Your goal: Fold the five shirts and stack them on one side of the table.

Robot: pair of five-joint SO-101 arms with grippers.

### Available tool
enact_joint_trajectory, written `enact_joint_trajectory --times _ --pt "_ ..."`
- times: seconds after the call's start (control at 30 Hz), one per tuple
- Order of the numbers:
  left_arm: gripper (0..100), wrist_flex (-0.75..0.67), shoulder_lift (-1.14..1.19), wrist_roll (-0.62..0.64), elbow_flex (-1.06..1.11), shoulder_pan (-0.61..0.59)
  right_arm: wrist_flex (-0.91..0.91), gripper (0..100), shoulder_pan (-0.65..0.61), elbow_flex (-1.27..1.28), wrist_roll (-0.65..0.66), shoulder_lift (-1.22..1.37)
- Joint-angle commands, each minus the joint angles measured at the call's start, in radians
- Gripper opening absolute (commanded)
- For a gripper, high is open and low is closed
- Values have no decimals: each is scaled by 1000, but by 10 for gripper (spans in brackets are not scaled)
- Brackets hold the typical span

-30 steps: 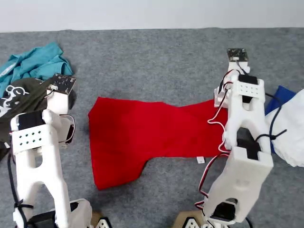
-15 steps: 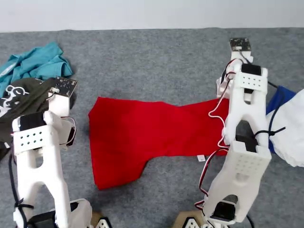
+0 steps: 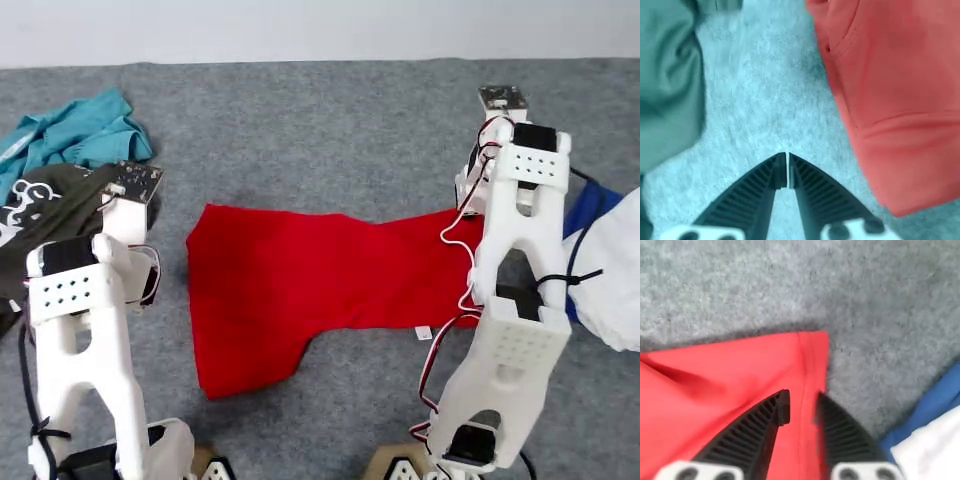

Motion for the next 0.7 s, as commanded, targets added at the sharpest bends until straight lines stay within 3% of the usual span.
enact_joint_trajectory --times 0.0,0.23,0.47,0.67 --pt "16 -87 -18 12 -15 84 -31 25 -8 -46 31 -31" --pt "15 -218 97 71 -48 253 -35 25 -35 -46 31 -30" --pt "16 -170 394 74 -286 353 -25 24 -28 -46 32 -30" --pt "16 -123 635 74 -458 358 -36 21 -31 -46 32 13"
